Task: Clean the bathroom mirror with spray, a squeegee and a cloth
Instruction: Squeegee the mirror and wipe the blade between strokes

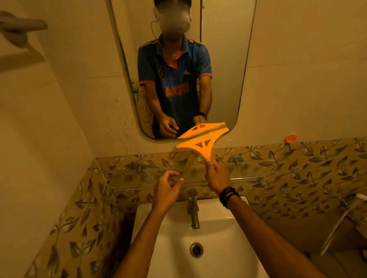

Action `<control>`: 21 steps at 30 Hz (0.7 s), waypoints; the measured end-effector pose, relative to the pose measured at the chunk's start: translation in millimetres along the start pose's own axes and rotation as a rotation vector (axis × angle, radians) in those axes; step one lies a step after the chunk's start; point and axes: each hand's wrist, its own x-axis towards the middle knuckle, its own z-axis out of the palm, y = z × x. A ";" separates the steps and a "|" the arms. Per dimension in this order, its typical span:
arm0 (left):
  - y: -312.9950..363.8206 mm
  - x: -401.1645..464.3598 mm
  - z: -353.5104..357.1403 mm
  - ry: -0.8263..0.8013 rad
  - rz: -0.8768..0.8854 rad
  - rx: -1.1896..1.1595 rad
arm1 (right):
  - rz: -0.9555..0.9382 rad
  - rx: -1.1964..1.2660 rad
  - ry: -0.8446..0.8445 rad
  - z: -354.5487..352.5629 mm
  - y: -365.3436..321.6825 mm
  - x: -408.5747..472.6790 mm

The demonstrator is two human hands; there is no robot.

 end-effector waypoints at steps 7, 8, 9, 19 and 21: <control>-8.1 5.8 -20.6 0.025 0.066 0.088 | -0.034 0.110 0.099 15.1 2.4 -20.4; -9.0 7.8 -21.8 0.027 0.073 0.087 | -0.092 0.126 0.085 19.8 -5.9 -22.2; -10.1 8.7 -22.6 0.024 0.075 0.093 | -0.128 0.132 0.082 25.8 -15.2 -22.4; 2.5 15.7 -38.1 0.003 0.104 0.065 | -0.073 -0.001 0.139 51.3 -30.5 -8.8; 3.3 16.2 -38.8 -0.012 0.106 0.064 | -0.050 0.000 0.156 51.9 -32.6 -9.9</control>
